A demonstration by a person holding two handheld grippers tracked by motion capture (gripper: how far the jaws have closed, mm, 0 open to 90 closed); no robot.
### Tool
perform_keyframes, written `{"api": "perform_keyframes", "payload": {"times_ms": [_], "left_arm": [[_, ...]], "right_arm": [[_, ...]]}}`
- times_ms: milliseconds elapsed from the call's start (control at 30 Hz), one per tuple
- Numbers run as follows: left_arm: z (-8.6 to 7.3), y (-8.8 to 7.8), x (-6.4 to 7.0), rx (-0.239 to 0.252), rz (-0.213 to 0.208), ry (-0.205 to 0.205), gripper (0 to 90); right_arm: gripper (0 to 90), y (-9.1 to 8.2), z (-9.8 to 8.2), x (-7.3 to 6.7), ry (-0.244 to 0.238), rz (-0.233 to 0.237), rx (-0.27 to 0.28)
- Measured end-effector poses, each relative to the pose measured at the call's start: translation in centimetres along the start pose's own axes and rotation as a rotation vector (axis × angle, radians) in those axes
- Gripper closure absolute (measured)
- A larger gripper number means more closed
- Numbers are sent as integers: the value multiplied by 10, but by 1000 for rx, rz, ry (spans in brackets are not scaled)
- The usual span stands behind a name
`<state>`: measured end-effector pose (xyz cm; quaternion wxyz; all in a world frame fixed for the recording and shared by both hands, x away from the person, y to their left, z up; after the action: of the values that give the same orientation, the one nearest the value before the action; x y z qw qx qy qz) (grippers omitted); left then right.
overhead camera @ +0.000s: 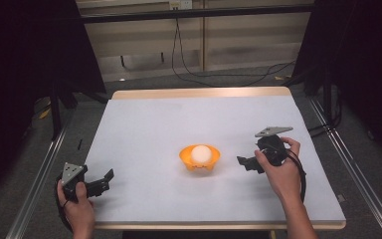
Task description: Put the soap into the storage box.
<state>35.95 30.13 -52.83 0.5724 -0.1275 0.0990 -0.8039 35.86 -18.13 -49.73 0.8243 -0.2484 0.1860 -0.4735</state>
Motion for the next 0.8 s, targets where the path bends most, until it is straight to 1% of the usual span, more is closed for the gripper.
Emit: {"api": "perform_keyframes", "payload": {"times_ms": [67,133,167,200,333,467,500,533,567,600,633,700,733,767,800], "left_arm": [[0,0,0,0,4,-1,0],[0,0,0,-1,1,1,0],[0,0,0,-1,2,1,0],[0,0,0,-1,2,2,0],[0,0,0,-2,4,5,0],[0,0,0,0,9,6,0],[0,0,0,1,6,6,0],[0,0,0,5,8,1,0],[0,0,0,4,5,1,0],[0,0,0,3,6,2,0],[0,0,0,5,6,1,0],[0,0,0,5,7,1,0],[0,0,0,5,7,2,0],[0,0,0,5,8,2,0],[0,0,0,4,8,2,0]], "right_arm": [[0,-4,-3,5,5,-8,6],[0,-6,-5,6,10,-9,6],[0,-9,-8,11,11,-16,13],[0,-9,-8,11,11,-16,13],[0,-15,-17,19,25,-30,15],[0,-22,-24,26,24,-41,27],[0,-23,-25,28,37,-45,32],[0,-27,-30,33,39,-55,34],[0,-27,-30,33,39,-55,34],[0,-31,-36,37,51,-57,37],[0,-31,-36,37,51,-57,37],[0,-35,-40,42,58,-63,47],[0,-40,-46,46,68,-72,49],[0,-40,-46,46,68,-72,49],[0,-42,-49,49,67,-76,49]]}}
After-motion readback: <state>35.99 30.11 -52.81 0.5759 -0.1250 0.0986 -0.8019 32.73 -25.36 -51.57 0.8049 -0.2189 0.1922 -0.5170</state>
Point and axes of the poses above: each handheld gripper's, and its own axes: y roughly forward along the jaws, z roughly out of its top, x roughly to its right, the point moved 10 cm from there along y, roughly forward along the jaws, and after that the axes turned 9 degrees about x, right-handed, at the moved point
